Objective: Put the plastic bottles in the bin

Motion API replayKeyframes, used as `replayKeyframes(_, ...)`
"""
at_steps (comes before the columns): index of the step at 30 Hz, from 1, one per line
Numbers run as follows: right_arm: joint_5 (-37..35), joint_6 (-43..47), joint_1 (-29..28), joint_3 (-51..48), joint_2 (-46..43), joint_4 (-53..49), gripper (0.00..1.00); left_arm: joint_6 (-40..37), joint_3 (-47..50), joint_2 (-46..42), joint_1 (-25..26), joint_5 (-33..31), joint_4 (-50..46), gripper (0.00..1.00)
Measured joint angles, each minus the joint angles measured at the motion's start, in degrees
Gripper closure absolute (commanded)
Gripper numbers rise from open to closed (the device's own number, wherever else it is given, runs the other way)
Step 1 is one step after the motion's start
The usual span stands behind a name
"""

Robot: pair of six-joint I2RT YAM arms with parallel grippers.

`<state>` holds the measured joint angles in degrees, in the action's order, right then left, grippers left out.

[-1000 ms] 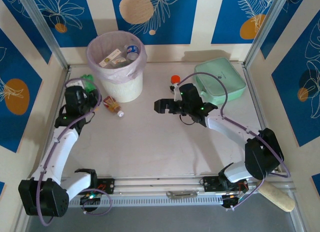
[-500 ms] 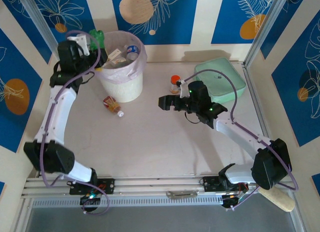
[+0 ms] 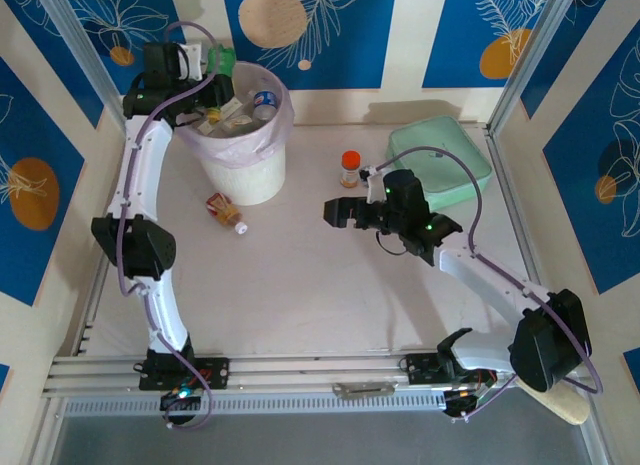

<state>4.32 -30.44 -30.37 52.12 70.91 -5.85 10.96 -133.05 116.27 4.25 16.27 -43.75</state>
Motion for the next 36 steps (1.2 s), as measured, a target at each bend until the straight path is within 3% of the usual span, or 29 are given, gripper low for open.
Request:
replayKeyframes(11,-0.04,0.00,0.42,-0.17,-0.42,-0.04,0.01,-1.42,-0.31,2.45,1.05,-2.23,-4.81,0.24)
replayKeyframes(16,-0.04,-0.07,0.42,-0.46,-0.74,-0.04,0.01,-1.40,-0.52,2.14,1.55,-2.75,-4.76,0.00)
replayKeyframes(22,-0.07,-0.20,0.42,-0.50,-1.11,-0.22,0.01,-0.31,8.31,-6.03,1.66,-2.91,-0.52,0.00)
replayKeyframes(30,0.00,-0.20,0.63,-0.50,-0.98,-0.15,0.01,3.39,38.01,-30.86,1.66,-5.79,14.49,0.00)
replayKeyframes(36,0.22,-0.39,0.79,-0.50,1.01,0.48,0.01,5.97,58.40,-43.82,1.66,-10.75,22.18,0.00)
